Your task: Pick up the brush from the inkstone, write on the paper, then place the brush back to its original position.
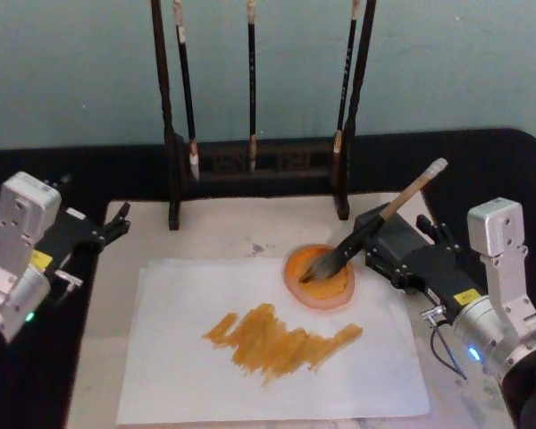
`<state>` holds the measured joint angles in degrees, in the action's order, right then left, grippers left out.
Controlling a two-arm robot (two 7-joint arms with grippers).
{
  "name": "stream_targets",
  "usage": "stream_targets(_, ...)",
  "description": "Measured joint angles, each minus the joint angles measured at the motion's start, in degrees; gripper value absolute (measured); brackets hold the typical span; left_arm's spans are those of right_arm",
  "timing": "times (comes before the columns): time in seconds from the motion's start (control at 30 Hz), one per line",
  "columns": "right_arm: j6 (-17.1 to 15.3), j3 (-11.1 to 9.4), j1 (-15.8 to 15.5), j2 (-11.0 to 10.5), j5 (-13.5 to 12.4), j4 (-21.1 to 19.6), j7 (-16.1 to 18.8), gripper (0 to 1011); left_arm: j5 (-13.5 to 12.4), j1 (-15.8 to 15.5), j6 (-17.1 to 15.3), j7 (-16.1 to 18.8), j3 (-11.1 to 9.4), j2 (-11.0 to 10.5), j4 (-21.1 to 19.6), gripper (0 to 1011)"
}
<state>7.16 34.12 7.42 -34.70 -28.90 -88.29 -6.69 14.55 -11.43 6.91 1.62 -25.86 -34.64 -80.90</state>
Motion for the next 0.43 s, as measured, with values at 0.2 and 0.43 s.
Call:
stream_targets(0.2,0.00,0.00,0.00,0.00,0.00,0.00,0.00,1000,0.00,0.00,0.00,0.00,0.00,0.00,0.00,1010)
stream_targets(0.43,0.00,0.00,0.00,0.00,0.00,0.00,0.00,1000,0.00,0.00,0.00,0.00,0.00,0.00,0.00,1009)
